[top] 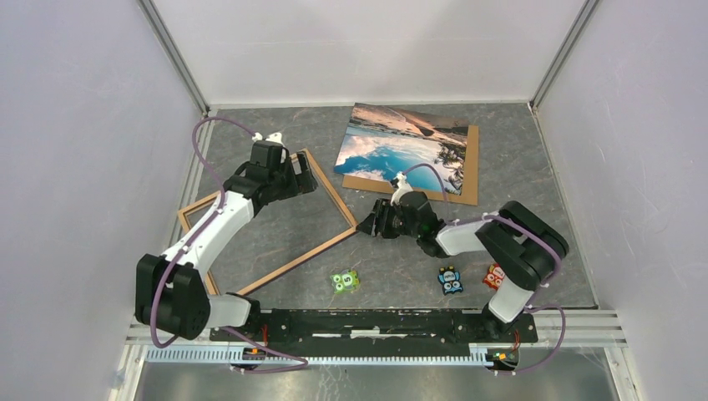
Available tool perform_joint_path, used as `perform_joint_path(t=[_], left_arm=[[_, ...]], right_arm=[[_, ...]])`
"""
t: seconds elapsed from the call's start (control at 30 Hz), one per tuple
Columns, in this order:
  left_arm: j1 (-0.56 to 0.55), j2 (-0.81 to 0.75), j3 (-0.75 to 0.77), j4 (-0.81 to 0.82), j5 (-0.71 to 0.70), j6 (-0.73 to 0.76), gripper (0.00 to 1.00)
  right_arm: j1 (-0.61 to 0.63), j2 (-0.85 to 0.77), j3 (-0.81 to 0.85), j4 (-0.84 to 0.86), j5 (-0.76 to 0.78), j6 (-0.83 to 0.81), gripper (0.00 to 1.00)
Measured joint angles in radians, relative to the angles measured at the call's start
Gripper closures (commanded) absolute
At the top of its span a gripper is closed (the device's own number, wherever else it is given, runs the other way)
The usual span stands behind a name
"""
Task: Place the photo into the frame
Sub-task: Pick up the photo frame item at the center of the board.
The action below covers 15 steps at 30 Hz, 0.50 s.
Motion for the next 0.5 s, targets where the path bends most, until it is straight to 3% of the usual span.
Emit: perform_joint_path(t=[0.2, 0.5], left_arm=[[0.022, -0.007, -0.003, -0.061, -0.127, -0.034, 0.0], [0.239, -0.101, -0.137, -0.1, -0.193, -0.152, 0.0]], right_arm=[[0.0, -0.063, 0.158, -0.251, -0.013, -0.24, 0.42], [0.0, 0.014, 0.343, -0.393, -0.129, -0.372, 0.51]])
